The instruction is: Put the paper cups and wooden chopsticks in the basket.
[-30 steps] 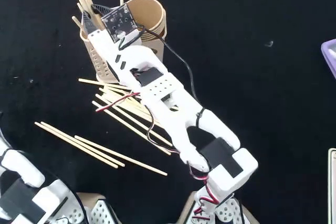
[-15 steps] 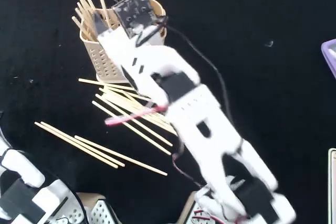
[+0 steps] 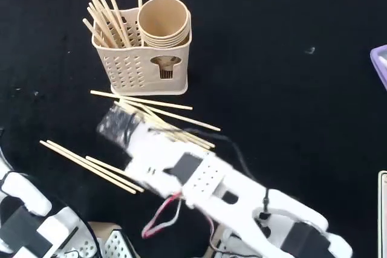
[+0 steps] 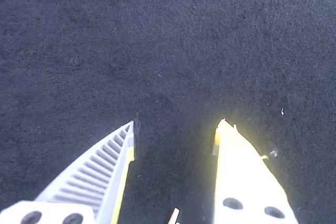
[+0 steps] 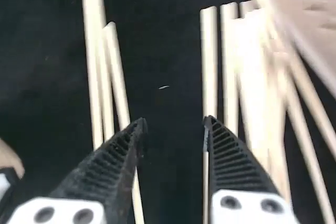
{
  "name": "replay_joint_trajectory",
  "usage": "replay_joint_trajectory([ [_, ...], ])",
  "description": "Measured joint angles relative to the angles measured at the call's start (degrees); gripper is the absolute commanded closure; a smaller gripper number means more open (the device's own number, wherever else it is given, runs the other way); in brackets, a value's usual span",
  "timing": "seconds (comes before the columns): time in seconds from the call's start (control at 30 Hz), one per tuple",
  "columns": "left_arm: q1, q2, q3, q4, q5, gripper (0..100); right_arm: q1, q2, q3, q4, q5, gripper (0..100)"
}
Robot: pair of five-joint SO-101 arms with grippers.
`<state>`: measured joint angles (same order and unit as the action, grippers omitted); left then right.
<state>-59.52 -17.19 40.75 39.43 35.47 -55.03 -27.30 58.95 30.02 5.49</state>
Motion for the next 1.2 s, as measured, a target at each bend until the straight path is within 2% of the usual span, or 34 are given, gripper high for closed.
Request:
replay_joint_trajectory([
  [0.23,0.00,0.00,0.00,0.00,0.00,76,-9.67,9.23,0.00,-2.99,-3.69,82.8],
  [0.43,0.00,0.00,0.00,0.00,0.00,76,-10.90,20.04,-5.80,-3.08,-3.69,83.0],
  [0.53,0.00,0.00,0.00,0.00,0.00,76,-10.90,24.44,-11.08,0.00,-3.69,90.3],
  [0.6,0.00,0.00,0.00,0.00,0.00,76,-10.73,26.64,-14.59,3.34,-3.69,99.3],
  [1.0,0.00,0.00,0.00,0.00,0.00,76,-2.73,26.64,-17.76,9.58,-3.69,98.8],
  [1.2,0.00,0.00,0.00,0.00,0.00,76,1.32,22.51,-17.23,12.66,0.79,98.8],
])
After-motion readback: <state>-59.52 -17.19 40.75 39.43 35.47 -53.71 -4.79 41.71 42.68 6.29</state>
